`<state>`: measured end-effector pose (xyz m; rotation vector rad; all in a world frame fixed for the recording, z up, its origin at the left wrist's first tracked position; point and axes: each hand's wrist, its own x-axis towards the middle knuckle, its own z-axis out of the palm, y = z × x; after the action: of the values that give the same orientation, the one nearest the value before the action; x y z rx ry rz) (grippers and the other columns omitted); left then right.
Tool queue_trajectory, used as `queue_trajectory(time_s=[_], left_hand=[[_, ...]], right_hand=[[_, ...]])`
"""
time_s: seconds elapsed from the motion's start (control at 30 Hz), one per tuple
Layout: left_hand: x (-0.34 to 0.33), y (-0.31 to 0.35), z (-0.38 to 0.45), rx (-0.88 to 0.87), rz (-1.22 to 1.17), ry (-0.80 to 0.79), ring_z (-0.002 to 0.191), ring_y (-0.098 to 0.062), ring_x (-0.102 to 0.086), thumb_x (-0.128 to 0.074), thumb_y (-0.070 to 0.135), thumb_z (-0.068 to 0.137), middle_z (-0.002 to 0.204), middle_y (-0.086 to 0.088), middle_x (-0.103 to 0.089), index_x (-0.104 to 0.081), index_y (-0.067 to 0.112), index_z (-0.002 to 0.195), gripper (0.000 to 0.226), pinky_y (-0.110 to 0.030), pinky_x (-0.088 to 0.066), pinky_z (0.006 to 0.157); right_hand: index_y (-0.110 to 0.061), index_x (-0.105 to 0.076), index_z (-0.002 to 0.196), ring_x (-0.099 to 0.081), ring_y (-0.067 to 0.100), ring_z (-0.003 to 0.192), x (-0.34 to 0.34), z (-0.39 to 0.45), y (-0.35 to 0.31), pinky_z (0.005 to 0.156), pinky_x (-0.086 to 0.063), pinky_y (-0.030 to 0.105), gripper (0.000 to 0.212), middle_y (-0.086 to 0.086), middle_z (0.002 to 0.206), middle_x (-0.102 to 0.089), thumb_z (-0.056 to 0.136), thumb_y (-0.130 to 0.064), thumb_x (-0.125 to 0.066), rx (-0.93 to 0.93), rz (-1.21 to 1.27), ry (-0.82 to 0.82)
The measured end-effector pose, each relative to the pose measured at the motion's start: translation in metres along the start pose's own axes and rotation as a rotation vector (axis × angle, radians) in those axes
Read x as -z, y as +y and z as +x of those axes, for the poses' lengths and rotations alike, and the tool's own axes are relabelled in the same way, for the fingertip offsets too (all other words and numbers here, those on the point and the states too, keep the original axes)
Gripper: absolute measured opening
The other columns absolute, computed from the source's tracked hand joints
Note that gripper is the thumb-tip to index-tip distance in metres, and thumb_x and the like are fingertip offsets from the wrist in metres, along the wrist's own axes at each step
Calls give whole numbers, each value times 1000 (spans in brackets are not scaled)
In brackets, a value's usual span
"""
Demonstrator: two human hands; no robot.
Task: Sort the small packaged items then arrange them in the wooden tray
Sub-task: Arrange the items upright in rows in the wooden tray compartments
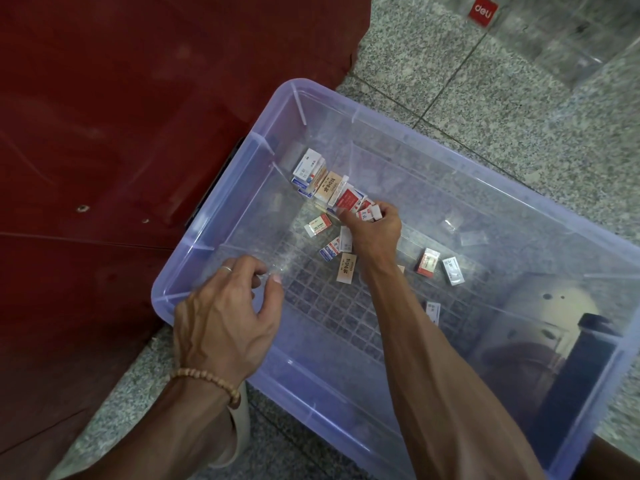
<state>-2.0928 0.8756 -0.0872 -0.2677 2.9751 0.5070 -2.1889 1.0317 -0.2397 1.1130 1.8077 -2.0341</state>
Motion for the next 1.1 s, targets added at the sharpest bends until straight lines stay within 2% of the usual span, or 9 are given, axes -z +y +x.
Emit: queue_trajectory(time_s=[0.1, 0.2, 0.3, 0.4, 0.53, 0.7, 0.83, 1.0, 1.1], left_hand=[[0, 0, 0, -5, 5, -2, 71, -17, -64, -44, 46, 87, 82, 8, -64, -60, 24, 89, 27, -31, -48, 59], [0, -1, 0, -6, -6, -6, 72, -18, -64, -41, 48, 87, 82, 8, -64, -59, 25, 89, 29, -33, -51, 58], [-1, -2, 0, -3, -10, -11, 73, -19, -65, -44, 47, 87, 84, 8, -64, -59, 25, 91, 27, -36, -52, 60], [1, -1, 0, -3, 8, -20, 73, -19, -65, -45, 47, 88, 86, 8, -64, -59, 26, 94, 26, -36, -53, 61], [6, 1, 0, -32, -44, -41, 74, -18, -65, -50, 40, 92, 89, 6, -65, -61, 25, 96, 20, -36, -53, 64], [27, 16, 13, 45, -502, -152, 88, -9, -64, -50, 38, 97, 95, 10, -64, -65, 28, 110, 22, -40, -56, 80], [56, 48, 24, 55, -733, -237, 93, -8, -67, -57, 30, 96, 95, 12, -70, -70, 33, 104, 16, -43, -57, 85], [99, 65, 15, -45, -780, -205, 87, -6, -68, -68, 15, 89, 95, 9, -72, -71, 25, 104, 18, -36, -59, 80], [128, 71, 5, -73, -828, -166, 76, -3, -65, -67, 15, 89, 89, 3, -72, -72, 20, 98, 11, -27, -58, 68]], right_hand=[[-10, -57, 105, -73, 16, 68, 7, -3, -7, 60, -61, 36, 44, 5, 86, -72, 73, -7, -87, -46, 73, -44], [-1, -56, 117, -63, 8, 52, 18, -15, -11, 46, -49, 22, 43, 9, 84, -67, 81, -1, -79, -138, 238, -121], [-6, -54, 125, -48, 10, 49, 32, -28, -13, 46, -41, 22, 47, 14, 91, -65, 83, 0, -73, -178, 449, -274], [-18, -64, 114, -52, 8, 55, 42, -51, -26, 43, -38, 18, 32, 6, 89, -67, 84, -13, -72, -190, 414, -394], [-25, -66, 103, -50, 8, 58, 46, -81, -42, 41, -28, 19, 25, 0, 83, -67, 80, -22, -75, -159, 300, -488], [-17, -63, 119, -43, 12, 62, 46, -112, -56, 42, -25, 20, 36, 14, 97, -59, 86, -16, -76, -114, 238, -535], [-18, -66, 117, -40, 11, 57, 44, -141, -78, 48, -24, 25, 41, 3, 78, -57, 80, -31, -79, 11, 188, -584], [-27, -74, 104, -46, 27, 80, 43, -180, -117, 60, -29, 30, 35, 7, 88, -63, 76, -48, -78, 134, 191, -562], [-27, -75, 93, -47, 29, 77, 44, -206, -141, 62, -30, 33, 32, 3, 77, -63, 72, -51, -81, 199, 169, -558]])
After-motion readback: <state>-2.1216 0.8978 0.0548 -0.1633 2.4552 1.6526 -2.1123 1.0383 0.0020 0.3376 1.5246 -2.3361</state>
